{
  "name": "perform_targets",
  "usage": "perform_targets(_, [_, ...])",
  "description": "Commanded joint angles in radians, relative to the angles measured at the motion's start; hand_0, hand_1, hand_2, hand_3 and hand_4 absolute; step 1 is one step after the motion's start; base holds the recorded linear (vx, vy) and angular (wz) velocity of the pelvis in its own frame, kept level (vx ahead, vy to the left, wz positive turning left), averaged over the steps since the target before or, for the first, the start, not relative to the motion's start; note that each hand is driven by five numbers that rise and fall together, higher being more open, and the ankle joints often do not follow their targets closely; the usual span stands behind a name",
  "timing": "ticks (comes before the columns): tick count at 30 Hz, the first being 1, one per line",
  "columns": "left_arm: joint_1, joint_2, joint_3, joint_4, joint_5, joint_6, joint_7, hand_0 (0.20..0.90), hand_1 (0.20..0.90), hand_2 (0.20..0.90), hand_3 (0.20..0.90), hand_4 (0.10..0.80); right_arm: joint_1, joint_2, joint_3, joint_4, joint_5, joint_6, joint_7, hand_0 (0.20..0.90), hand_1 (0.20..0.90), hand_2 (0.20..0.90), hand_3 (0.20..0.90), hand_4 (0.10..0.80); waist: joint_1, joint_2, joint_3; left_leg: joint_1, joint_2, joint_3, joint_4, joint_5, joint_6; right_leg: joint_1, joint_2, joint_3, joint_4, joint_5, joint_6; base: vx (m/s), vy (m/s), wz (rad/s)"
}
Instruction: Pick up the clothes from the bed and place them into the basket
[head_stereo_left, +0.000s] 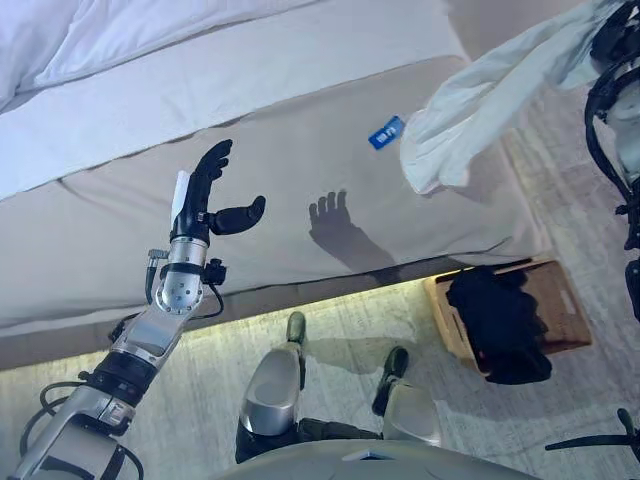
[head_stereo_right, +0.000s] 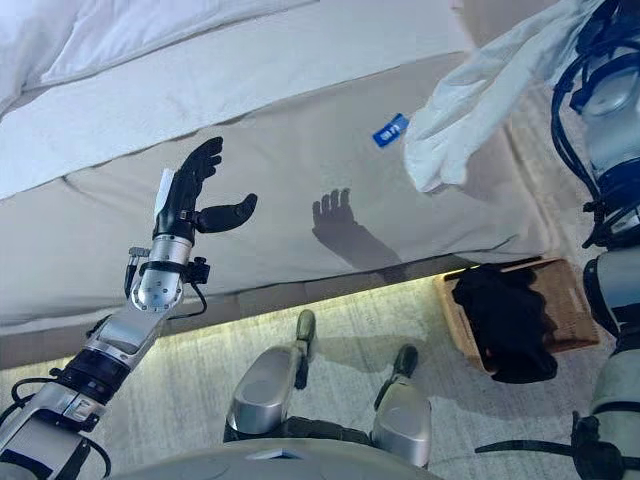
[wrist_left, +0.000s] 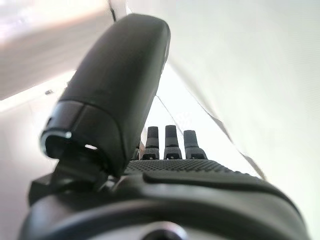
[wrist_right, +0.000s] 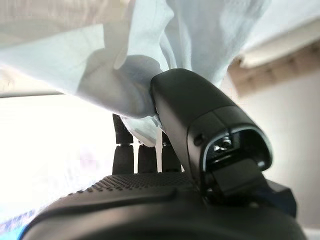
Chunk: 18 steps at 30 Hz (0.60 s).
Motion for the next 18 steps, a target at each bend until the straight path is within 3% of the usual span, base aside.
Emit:
perform_targets(1, [0.033,-0.056,0.005,0.058,0.037,-0.049,0.0,0.9,0.9,0.9,0.9,0.8,0.054,-0.078,0.049,-0.081,-0.025,-0.047,-0.045,0.3,0.3,0.3,0.2,0.1,-0.041,-0.012,-0.274,0.02,0.111,0.041,-0.056,-0.026,-0.051,-0.04,0.004,0.025,0.027,-0.021,-0.005,0.04,-0.002,-0.22])
perform_targets(6, [0.023,-0.066,-0.005,0.11,0.054,-0.058,-0.007,0.9,0.9,0.9,0.9,0.8,0.066,-0.105,0.024,-0.107,-0.03,-0.047,-0.061,0.3,0.3,0.3,0.2,0.1,-0.071,-0.017,-0.306,0.054,0.124,0.056,-0.121,-0.006,-0.067,-0.021,0.021,0.045,-0.037,0.007,0.003,0.004,-0.009,-0.23])
perform_targets(18, [-0.013,-0.095,-0.023,0.2,0.086,-0.082,-0.026,0.9,0.9,0.9,0.9,0.8,0.213,-0.186,-0.147,-0.251,-0.021,0.005,-0.085,0.3,0.3,0.3,0.2,0.1,-0.172,-0.027,-0.335,0.098,0.145,0.125,-0.121,-0.038,-0.082,-0.022,0.052,0.122,-0.076,0.022,0.008,0.024,-0.008,-0.21])
